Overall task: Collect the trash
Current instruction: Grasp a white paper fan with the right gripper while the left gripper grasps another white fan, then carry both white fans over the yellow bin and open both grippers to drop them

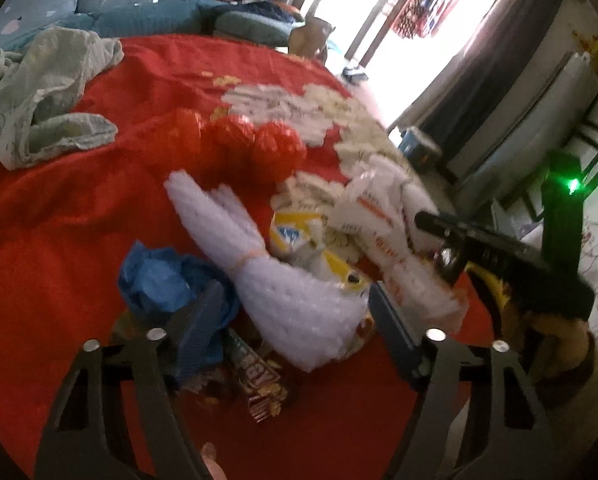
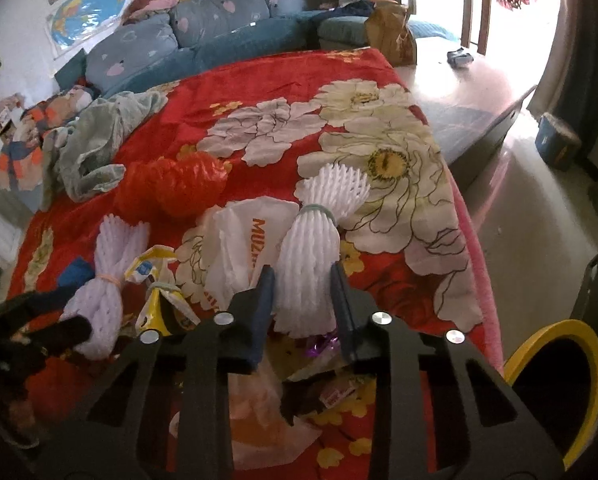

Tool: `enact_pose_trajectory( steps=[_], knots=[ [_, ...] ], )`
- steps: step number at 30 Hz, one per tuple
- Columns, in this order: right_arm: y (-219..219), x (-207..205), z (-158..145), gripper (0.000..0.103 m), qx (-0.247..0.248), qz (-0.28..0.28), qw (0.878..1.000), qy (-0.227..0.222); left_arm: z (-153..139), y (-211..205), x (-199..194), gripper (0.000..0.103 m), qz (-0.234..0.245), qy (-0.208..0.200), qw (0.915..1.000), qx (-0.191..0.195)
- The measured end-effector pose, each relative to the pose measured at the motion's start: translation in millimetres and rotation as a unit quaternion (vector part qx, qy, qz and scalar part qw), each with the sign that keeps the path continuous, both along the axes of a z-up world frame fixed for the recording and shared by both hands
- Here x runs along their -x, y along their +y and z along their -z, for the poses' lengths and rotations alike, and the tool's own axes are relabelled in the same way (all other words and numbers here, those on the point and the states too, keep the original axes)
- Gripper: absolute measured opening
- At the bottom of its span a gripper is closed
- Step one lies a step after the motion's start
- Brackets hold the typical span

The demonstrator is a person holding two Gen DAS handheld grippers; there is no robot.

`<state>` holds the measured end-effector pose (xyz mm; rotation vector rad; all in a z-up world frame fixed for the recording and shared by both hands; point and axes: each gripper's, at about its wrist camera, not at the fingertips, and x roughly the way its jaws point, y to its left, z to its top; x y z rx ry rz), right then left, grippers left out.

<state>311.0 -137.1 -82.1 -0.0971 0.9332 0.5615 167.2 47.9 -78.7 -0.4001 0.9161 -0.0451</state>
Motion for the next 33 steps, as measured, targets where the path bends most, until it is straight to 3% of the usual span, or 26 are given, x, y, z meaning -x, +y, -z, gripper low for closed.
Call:
enact_pose_trajectory(
  steps=[7, 14, 24, 33],
  knots=[
    [-5, 5, -12, 0.015, -0.032, 0.009, 0.999, -0.025, 1, 0, 2, 0.043, 0.001, -0.003, 0.9999, -0.013],
    [-21, 16, -38, 0.008, -0.079, 0.026, 0.995, -0.057, -28, 9, 13, 0.027, -0.008, -0.056, 0.9982, -0.018],
    [-46, 45, -66, 0.008, -0.117, 0.034, 0.988, -0.091, -77, -9, 33, 0.023, 0.020, -0.140, 0.9897, -0.025],
    [-87, 67, -77, 0.008, -0.119, 0.067, 0.984, -0.114, -96, -54, 35, 0.022, 0.078, -0.174, 0.9814, -0.027]
  ],
)
